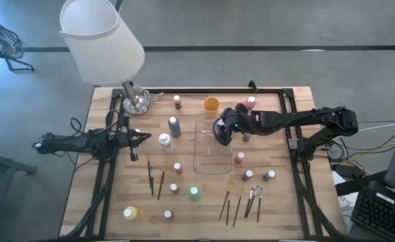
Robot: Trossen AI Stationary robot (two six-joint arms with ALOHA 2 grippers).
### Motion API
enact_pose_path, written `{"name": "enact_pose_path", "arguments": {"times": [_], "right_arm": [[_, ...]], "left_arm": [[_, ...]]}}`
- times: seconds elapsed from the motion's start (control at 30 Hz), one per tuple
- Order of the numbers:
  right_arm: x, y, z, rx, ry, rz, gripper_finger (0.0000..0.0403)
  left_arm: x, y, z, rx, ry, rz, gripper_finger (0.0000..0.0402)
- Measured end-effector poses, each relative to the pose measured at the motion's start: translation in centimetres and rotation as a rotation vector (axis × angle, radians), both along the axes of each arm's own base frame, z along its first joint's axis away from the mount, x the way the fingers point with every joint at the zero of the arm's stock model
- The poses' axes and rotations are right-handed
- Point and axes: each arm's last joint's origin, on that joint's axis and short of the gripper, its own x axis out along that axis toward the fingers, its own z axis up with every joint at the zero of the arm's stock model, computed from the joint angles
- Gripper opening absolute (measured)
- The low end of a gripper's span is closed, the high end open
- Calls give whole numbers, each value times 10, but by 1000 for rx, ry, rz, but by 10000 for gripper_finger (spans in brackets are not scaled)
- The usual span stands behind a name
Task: Pick & Place Paint Supplies
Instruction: Put the blue paint bottle into the transparent bin, then put the red paint bottle into the transparent bin
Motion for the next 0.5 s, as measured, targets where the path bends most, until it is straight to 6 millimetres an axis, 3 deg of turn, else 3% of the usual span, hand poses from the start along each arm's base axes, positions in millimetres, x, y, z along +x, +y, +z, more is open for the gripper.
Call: {"name": "enact_pose_path", "arguments": {"times": [0.5], "right_arm": [[-4,1,28,-19,57,39,281]], "left_arm": [[0,0,0,0,0,0,23]]}}
